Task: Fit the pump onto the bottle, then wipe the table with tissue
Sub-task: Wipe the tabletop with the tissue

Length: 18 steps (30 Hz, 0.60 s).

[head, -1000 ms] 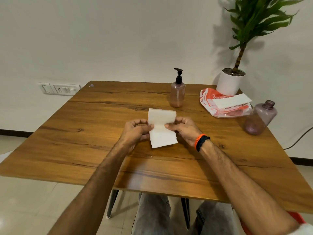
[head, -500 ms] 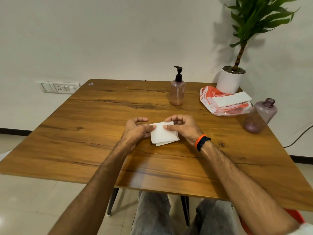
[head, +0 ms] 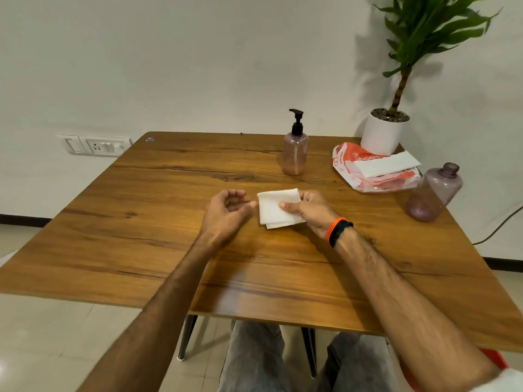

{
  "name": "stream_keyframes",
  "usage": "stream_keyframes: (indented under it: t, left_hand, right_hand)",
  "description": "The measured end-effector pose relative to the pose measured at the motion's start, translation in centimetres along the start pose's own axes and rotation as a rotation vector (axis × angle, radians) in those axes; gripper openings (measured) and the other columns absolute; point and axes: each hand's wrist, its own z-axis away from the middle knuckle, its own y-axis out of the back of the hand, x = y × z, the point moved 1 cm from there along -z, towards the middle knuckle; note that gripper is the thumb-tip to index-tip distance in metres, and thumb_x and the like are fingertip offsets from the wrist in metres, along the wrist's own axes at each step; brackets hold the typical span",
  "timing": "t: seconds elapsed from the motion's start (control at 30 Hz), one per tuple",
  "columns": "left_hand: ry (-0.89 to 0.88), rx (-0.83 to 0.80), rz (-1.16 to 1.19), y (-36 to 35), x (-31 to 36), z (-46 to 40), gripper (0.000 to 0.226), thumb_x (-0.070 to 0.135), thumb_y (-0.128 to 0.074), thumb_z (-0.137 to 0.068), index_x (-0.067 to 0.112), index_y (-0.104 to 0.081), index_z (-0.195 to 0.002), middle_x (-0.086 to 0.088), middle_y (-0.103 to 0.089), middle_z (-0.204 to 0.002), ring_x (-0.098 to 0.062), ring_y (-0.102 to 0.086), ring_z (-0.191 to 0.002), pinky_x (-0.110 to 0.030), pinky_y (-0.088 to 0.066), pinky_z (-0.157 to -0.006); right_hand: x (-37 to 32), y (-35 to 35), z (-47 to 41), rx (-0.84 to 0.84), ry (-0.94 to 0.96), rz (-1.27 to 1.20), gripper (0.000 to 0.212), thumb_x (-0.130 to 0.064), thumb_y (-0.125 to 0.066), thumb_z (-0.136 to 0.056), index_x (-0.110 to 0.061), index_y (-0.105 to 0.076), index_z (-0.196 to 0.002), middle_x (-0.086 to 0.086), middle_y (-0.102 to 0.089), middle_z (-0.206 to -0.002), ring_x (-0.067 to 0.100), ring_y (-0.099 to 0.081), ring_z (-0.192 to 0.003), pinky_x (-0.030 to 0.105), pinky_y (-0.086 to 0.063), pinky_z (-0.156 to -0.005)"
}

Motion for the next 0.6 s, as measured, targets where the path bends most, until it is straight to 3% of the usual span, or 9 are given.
stream_keyframes:
  t: [0.07,0.13,0.2,0.3,0.4,0.5,0.6]
  left_hand:
    - [-0.12,0.008,-0.334,1.0,-0.5,-0.1,0.043,0.029,-0.067,-0.089,0.017,-0.056,-0.128,0.002,-0.06,-0.128,-0.013,-0.057,-0.117,-0.03,-0.05,-0.096]
    - [-0.23,-0.001,-0.619,1.8,-1.2,-0.4,0.043,0.028,-0.059,-0.094,0.011,-0.054,-0.133,-0.006,-0.054,-0.138,-0.021,-0.049,-0.128,-0.035,-0.039,-0.109]
    - [-0.263,-0.025,-0.815,2.4,-2.0,-0.5,0.045,0.029,-0.052,-0.097,0.006,-0.052,-0.136,-0.013,-0.045,-0.147,-0.027,-0.039,-0.137,-0.036,-0.028,-0.116]
    - [-0.234,-0.058,-0.922,2.8,-3.4,-0.4,0.049,0.035,-0.043,-0.1,0.01,-0.045,-0.142,-0.011,-0.033,-0.156,-0.027,-0.027,-0.145,-0.04,-0.02,-0.119]
    - [-0.232,-0.055,-0.929,2.8,-4.1,-0.4,0.052,0.039,-0.037,-0.101,0.014,-0.04,-0.146,-0.006,-0.029,-0.158,-0.024,-0.022,-0.147,-0.042,-0.019,-0.12]
    - [-0.237,-0.051,-0.928,2.9,-4.3,-0.6,0.052,0.041,-0.037,-0.101,0.015,-0.04,-0.146,-0.005,-0.03,-0.158,-0.022,-0.022,-0.147,-0.043,-0.02,-0.12]
    - [-0.247,-0.044,-0.931,2.9,-4.8,-0.8,0.052,0.042,-0.038,-0.1,0.016,-0.041,-0.145,-0.005,-0.032,-0.157,-0.023,-0.024,-0.147,-0.043,-0.021,-0.119]
  right_hand:
    - [-0.6,0.8,-0.4,0.166,0.058,0.112,0.014,-0.005,-0.065,-0.088,-0.018,-0.069,-0.091,0.007,-0.072,-0.102,0.019,-0.066,-0.092,0.037,-0.056,-0.086]
    - [-1.3,1.7,-0.7,0.386,0.234,0.368,0.019,-0.007,-0.061,-0.09,-0.019,-0.073,-0.098,-0.008,-0.071,-0.085,0.018,-0.066,-0.087,0.029,-0.056,-0.076]
    - [-1.9,2.7,-0.7,0.508,0.445,0.658,0.037,0.0,-0.056,-0.086,-0.022,-0.073,-0.11,-0.006,-0.074,-0.093,0.02,-0.065,-0.088,0.024,-0.052,-0.073]
    - [-1.9,3.9,-1.4,0.429,0.551,1.081,0.052,0.007,-0.054,-0.08,-0.021,-0.065,-0.123,0.008,-0.069,-0.12,0.03,-0.064,-0.105,0.037,-0.052,-0.09]
    - [-0.8,4.9,-2.2,0.276,0.393,1.431,0.053,0.004,-0.055,-0.083,-0.02,-0.057,-0.13,0.01,-0.062,-0.129,0.032,-0.057,-0.115,0.043,-0.048,-0.095]
    - [0.4,6.1,-2.6,0.213,0.231,1.368,0.058,0.001,-0.05,-0.086,-0.021,-0.047,-0.14,0.015,-0.053,-0.139,0.034,-0.052,-0.123,0.042,-0.046,-0.101]
    - [1.1,6.5,-2.9,0.145,0.22,1.314,0.063,0.001,-0.047,-0.088,-0.019,-0.038,-0.147,0.01,-0.037,-0.153,0.03,-0.037,-0.139,0.033,-0.028,-0.114]
